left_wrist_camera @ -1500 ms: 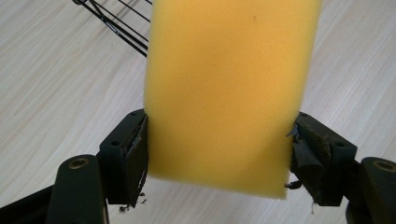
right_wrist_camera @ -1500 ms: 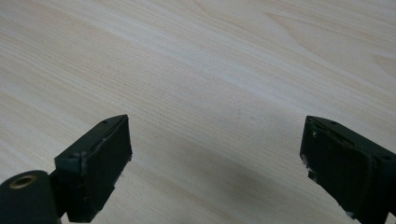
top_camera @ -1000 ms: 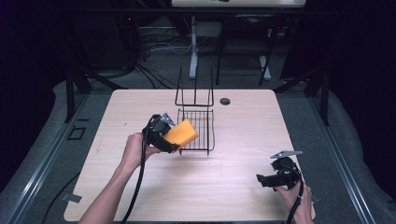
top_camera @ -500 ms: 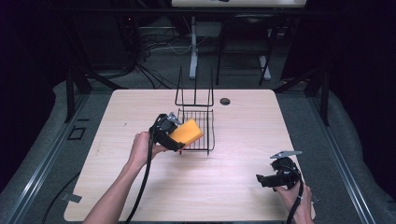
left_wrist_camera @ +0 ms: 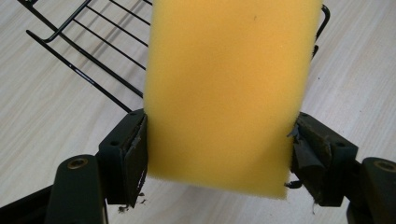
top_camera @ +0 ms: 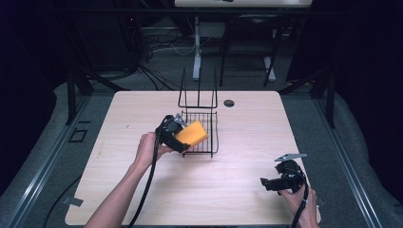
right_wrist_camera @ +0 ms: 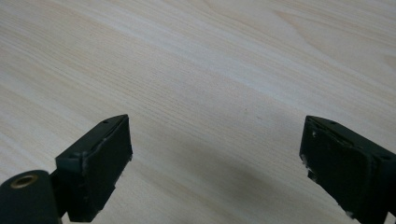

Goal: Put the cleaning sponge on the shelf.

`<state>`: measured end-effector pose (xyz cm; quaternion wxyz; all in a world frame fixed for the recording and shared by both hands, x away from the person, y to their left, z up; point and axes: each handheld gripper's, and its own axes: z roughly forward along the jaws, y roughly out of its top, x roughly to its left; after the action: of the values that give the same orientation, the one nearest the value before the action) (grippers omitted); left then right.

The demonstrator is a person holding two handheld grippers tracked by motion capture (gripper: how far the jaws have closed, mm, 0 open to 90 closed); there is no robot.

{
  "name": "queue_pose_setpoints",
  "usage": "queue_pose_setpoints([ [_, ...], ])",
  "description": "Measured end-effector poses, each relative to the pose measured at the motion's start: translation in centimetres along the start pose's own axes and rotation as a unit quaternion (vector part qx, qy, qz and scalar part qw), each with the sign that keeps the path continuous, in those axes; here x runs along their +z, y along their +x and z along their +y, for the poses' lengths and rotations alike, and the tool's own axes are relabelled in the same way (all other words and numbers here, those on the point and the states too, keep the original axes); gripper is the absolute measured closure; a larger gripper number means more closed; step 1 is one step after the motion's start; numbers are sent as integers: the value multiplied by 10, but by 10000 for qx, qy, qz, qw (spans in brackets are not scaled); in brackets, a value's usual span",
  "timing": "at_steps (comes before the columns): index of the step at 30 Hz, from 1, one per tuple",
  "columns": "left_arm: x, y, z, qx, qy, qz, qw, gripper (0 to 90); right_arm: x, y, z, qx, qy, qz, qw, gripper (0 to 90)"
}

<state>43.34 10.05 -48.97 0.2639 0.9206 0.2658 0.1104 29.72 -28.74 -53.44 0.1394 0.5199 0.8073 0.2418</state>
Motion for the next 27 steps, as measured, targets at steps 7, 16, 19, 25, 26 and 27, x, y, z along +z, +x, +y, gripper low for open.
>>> queue_pose_setpoints([
  [7, 6, 0, 2, 82, -47, -4, 10000, 274, 1, 0, 0, 2, 0, 22, 10000, 89],
  [16, 9, 1, 3, 112, -121, 50, 9999, 273, 0, 0, 0, -5, 2, 20, 10000, 89],
  [19, 10, 1, 4, 134, -114, 91, 9998, 273, 0, 0, 0, -1, -1, 19, 10000, 89],
  [25, 13, 1, 7, 281, -51, 22, 9996, 273, 0, 0, 0, -51, 26, 17, 10000, 90],
  [26, 14, 1, 7, 298, -38, 22, 9995, 273, 0, 0, 0, -13, 11, 22, 10000, 90],
  [27, 14, 1, 8, 331, -24, 72, 9994, 273, 0, 0, 0, -4, -2, 17, 10000, 89],
])
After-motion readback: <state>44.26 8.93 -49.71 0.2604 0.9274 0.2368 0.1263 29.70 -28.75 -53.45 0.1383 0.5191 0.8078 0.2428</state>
